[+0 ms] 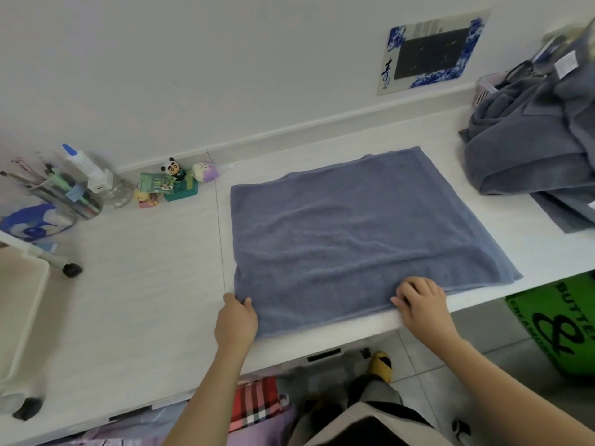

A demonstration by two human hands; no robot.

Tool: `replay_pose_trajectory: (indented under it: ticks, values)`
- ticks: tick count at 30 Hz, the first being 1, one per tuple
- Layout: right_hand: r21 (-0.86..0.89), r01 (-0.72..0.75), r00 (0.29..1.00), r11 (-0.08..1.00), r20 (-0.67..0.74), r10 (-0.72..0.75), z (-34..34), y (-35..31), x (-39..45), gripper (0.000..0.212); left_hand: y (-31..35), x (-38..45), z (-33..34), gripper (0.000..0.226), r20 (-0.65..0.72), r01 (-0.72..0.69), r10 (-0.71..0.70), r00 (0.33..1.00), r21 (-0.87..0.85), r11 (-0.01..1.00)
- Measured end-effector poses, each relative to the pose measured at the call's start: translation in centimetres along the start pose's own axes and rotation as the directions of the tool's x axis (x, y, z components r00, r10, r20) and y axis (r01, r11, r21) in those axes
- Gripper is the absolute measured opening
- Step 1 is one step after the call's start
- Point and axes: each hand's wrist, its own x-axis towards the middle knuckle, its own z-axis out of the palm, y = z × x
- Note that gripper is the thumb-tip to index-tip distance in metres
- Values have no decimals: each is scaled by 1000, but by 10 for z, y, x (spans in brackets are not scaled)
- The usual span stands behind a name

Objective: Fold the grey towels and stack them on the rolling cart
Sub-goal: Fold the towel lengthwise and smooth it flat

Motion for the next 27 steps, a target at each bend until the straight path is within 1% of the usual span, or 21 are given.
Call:
replay_pose_trajectory:
  ticks: [2, 3, 4, 5, 6, 7, 8, 9, 10, 11, 13, 15, 16, 17, 19, 20, 21, 22, 25, 27]
  values:
    - [-58, -49, 998, 997, 30, 51, -3, -6, -1, 40, 1, -4, 4, 21, -27, -8, 10, 1000, 84, 996]
    - [-87, -73, 996, 994, 34, 76, -4, -10, 2, 45, 3, -7, 6, 30, -71, -43, 52, 996, 122, 992]
    - [-113, -86, 995, 990, 41, 91, -5, -14, 5, 51, 3, -8, 10, 44, -114, -102, 123, 986, 171, 980]
    - [-132, -85, 994, 988, 61, 93, -5, -18, 9, 58, 4, -8, 14, 55, -136, -191, 223, 965, 219, 957]
    - [-146, -75, 991, 986, 98, 90, -5, -21, 12, 63, 4, -7, 20, 60, -107, -297, 335, 936, 268, 916]
    - [-152, -66, 985, 986, 150, 89, -2, -23, 13, 65, 4, -5, 25, 62, -32, -396, 427, 904, 318, 861]
    - [-153, -65, 974, 986, 204, 96, 0, -24, 14, 64, 2, -3, 30, 67, 49, -474, 491, 870, 360, 804]
    - [-162, -72, 962, 984, 249, 111, 2, -24, 12, 64, -1, -1, 35, 73, 121, -523, 521, 845, 396, 755]
    - [-183, -81, 952, 980, 278, 131, 4, -24, 8, 64, -6, -1, 37, 79, 173, -536, 516, 839, 428, 727]
    - [-208, -90, 951, 974, 272, 146, 6, -23, 5, 64, -10, -1, 39, 84, 187, -529, 503, 844, 448, 721]
    - [-241, -116, 953, 964, 247, 176, 2, -26, 7, 62, -8, -3, 37, 88, 146, -480, 470, 870, 465, 744]
    - [-207, -120, 960, 971, 225, 166, -1, -35, 22, 57, 10, -4, 34, 79, 95, -454, 463, 881, 441, 774]
    - [-179, -78, 970, 981, 214, 116, 2, -42, 32, 55, 20, -2, 37, 72, 85, -478, 488, 869, 402, 781]
    - [-148, -6, 974, 989, 223, 39, 7, -49, 40, 53, 30, 1, 41, 68, 103, -529, 533, 840, 375, 761]
    - [-117, 173, 950, 978, 281, -135, 21, -59, 53, 53, 39, 9, 54, 67, 182, -638, 627, 757, 409, 652]
    - [-121, 232, 929, 965, 323, -183, 29, -58, 59, 55, 39, 14, 60, 67, 215, -655, 637, 740, 448, 609]
    - [-133, 240, 916, 962, 360, -179, 31, -54, 64, 56, 37, 18, 64, 66, 228, -647, 629, 743, 483, 589]
    - [-156, 209, 918, 965, 370, -139, 30, -47, 68, 58, 33, 21, 67, 66, 226, -632, 617, 754, 508, 586]
    - [-248, 10, 943, 969, 325, 73, 21, -15, 82, 65, 29, 23, 70, 66, 214, -617, 610, 763, 522, 588]
    - [-269, -77, 949, 960, 276, 154, 17, -9, 98, 68, 37, 23, 70, 64, 178, -625, 629, 757, 478, 617]
